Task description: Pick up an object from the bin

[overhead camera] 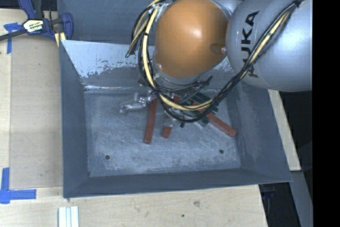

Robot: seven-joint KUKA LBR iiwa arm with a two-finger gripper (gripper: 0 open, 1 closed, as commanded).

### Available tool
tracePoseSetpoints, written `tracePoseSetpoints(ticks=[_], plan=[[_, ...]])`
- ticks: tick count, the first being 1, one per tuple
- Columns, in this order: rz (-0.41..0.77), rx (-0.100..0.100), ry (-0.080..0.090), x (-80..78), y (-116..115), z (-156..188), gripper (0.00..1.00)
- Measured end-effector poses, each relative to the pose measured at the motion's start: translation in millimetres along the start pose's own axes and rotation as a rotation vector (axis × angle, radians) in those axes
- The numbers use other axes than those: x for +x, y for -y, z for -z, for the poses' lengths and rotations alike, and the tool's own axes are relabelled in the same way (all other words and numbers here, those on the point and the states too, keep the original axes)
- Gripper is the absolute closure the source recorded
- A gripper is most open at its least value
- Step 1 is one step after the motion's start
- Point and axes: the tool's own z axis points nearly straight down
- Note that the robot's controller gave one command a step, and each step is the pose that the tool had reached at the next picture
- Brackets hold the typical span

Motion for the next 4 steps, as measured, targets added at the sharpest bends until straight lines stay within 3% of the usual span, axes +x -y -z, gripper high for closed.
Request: tracePoseSetpoints(ticks=[1,2,3,4], plan=[[0.297,-0.005,-0.002,9.2,44,-111,0.00],[0.408,-0.001,-0.001,14.8,64,-142,0.00],[0.407,0.000,0.002,14.2,64,-142,1.00],[0.431,0.006,0.002,42.1,21,20,1.00]])
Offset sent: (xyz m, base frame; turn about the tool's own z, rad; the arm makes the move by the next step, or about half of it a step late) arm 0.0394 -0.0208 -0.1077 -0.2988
